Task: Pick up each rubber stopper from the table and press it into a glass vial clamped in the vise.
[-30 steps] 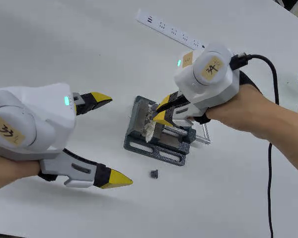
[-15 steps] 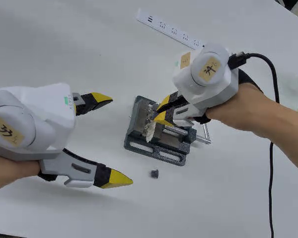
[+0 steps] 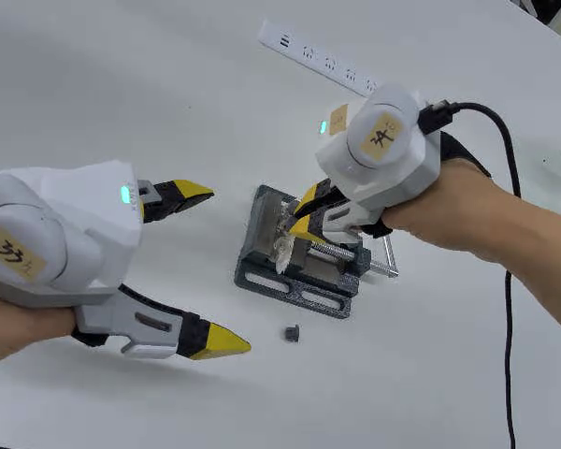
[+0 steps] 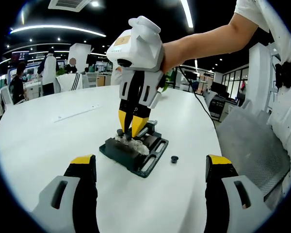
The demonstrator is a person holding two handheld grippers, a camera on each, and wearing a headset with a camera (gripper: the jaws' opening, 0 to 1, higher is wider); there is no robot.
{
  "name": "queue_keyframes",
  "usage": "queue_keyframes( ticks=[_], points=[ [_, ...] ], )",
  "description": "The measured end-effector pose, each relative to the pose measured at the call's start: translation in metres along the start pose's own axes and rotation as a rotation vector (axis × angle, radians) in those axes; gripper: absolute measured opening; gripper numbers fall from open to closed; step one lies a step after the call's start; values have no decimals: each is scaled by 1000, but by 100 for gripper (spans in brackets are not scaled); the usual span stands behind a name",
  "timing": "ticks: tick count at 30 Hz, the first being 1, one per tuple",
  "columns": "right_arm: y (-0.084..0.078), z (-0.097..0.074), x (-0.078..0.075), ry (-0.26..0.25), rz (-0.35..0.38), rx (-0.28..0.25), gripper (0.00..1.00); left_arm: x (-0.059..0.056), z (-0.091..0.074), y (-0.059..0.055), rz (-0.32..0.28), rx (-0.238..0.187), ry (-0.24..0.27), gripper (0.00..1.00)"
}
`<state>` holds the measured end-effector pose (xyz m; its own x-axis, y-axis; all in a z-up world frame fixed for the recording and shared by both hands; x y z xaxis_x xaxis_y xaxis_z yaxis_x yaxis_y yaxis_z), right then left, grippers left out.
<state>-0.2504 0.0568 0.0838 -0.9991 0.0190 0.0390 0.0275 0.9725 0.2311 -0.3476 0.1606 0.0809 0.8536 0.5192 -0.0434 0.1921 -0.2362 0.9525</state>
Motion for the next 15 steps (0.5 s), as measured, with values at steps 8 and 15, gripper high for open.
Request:
queue_keyframes(
  ticks=[8,15],
  points=[
    [0,1,-1,9,13,19,4,1,1,-1,-1,-4,0,93],
    [-2,0,0,14,-8,-1,6,-1,2,4,6,-7,-3,93]
  ],
)
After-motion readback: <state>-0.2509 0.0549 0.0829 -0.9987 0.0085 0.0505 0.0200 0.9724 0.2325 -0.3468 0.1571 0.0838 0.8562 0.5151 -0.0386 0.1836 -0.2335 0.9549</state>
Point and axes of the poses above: the centre of the closed fingertips' face, and the gripper's own axes: z roughly forward along the fingers, x roughly to its left, y roughly out of its top, the point moved 6 cm from there along -z, roughly backward along the fingers, and after that the axes turned 7 degrees about z, right-handed, at the moved point
